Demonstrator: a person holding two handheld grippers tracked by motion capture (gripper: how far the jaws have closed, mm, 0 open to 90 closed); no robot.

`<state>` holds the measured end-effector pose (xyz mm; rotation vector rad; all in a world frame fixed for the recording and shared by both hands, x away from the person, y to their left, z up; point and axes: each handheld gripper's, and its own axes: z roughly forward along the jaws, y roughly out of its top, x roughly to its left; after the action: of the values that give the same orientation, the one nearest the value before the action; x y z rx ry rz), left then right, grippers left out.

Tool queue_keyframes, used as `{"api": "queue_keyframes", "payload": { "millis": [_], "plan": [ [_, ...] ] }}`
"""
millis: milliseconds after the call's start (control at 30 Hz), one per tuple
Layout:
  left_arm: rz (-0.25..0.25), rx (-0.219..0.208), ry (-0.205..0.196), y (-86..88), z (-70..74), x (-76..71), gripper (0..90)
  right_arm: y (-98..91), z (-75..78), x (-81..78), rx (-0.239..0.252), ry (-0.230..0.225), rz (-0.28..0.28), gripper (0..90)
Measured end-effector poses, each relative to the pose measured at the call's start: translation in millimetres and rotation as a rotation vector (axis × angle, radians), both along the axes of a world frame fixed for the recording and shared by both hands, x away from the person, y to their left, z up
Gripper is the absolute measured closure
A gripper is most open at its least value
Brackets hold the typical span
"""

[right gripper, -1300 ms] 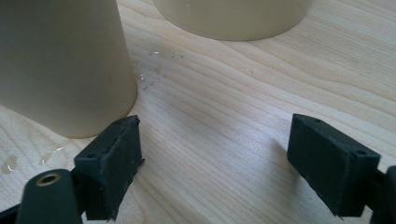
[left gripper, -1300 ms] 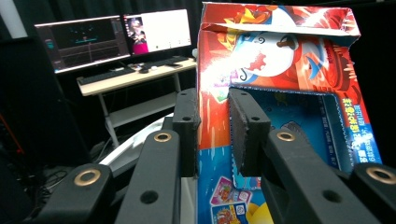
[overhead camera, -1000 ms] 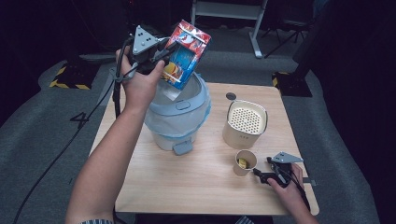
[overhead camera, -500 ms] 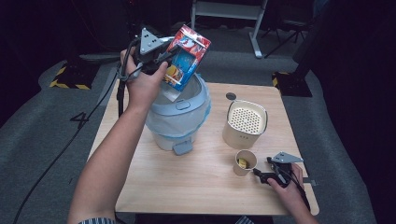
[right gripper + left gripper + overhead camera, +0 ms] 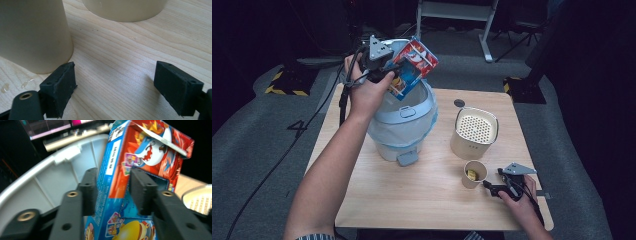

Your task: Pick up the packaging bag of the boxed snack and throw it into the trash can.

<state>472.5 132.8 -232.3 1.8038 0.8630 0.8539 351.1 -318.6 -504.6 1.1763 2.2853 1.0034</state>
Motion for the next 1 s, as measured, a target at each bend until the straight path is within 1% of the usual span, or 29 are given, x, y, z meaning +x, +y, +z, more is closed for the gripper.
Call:
{"api": "queue_keyframes", "payload": {
  "millis": [33, 67, 100, 167, 200, 233, 333, 367, 467, 533, 567, 667, 700, 767, 833, 900, 967, 1000],
  "plan": [
    [-0.008, 0.008, 0.013, -0.2, -0.4, -0.7, 52.8, 0.0, 0.0, 0.0, 0.000, 0.000, -0.001, 17.8],
    [-0.017, 0.023, 0.060, -0.8, -1.3, -1.6, 49.4, 0.0, 0.0, 0.0, 0.000, 0.000, 0.000, 17.8],
    [-0.016, 0.035, 0.092, -1.2, -2.2, -1.9, 47.1, 0.0, 0.0, 0.0, 0.000, 0.000, 0.000, 17.8],
    [-0.014, 0.078, 0.189, 0.2, -4.0, -3.0, 45.7, 0.0, 0.0, 0.0, -0.001, 0.000, 0.000, 17.8],
    [-0.022, 0.077, 0.210, 1.0, -4.2, -4.0, 44.6, 0.0, 0.0, 0.0, 0.000, 0.000, 0.000, 17.8],
    [-0.020, 0.073, 0.215, 1.4, -4.2, -5.3, 45.5, 0.0, 0.0, 0.0, 0.000, 0.000, 0.000, 17.8],
    [-0.025, 0.122, 0.238, 3.7, -2.9, -9.8, 44.0, 0.0, 0.0, 0.0, 0.000, 0.000, 0.000, 17.8],
    [-0.027, 0.128, 0.248, 4.5, -3.0, -11.7, 43.9, 0.0, 0.0, 0.0, -0.001, 0.000, 0.000, 17.8],
    [-0.041, 0.135, 0.262, 6.6, -3.9, -14.9, 43.8, 0.0, 0.0, 0.0, 0.000, 0.000, 0.000, 17.8],
    [-0.041, 0.134, 0.264, 8.1, -4.9, -17.9, 43.5, 0.0, 0.0, 0.0, 0.000, 0.000, 0.000, 17.8],
    [-0.043, 0.142, 0.266, 9.0, -5.2, -19.0, 43.2, 0.0, 0.0, 0.0, 0.000, 0.000, 0.000, 17.8],
    [-0.042, 0.155, 0.298, 10.3, -8.5, -20.9, 42.4, 0.0, 0.0, 0.0, 0.000, 0.000, 0.000, 17.8],
    [-0.044, 0.153, 0.309, 10.3, -9.5, -20.6, 41.7, 0.0, 0.0, 0.0, 0.000, 0.000, 0.000, 17.8],
    [-0.049, 0.165, 0.345, 10.0, -12.7, -18.8, 41.2, 0.0, 0.0, 0.0, 0.000, 0.000, 0.000, 17.8],
    [-0.046, 0.166, 0.337, 9.9, -13.3, -18.9, 41.5, 0.0, 0.0, 0.0, 0.000, 0.000, 0.000, 17.8],
    [-0.052, 0.156, 0.324, 11.3, -11.6, -20.9, 41.5, 0.0, 0.0, 0.0, 0.000, 0.000, 0.000, 17.8],
    [-0.060, 0.141, 0.298, 12.4, -10.6, -23.9, 41.4, 0.0, 0.0, 0.0, 0.000, 0.000, 0.000, 17.8],
    [-0.073, 0.125, 0.275, 13.7, -9.9, -27.8, 41.2, 0.0, 0.0, 0.0, 0.000, 0.000, 0.000, 17.8]
  ]
}}
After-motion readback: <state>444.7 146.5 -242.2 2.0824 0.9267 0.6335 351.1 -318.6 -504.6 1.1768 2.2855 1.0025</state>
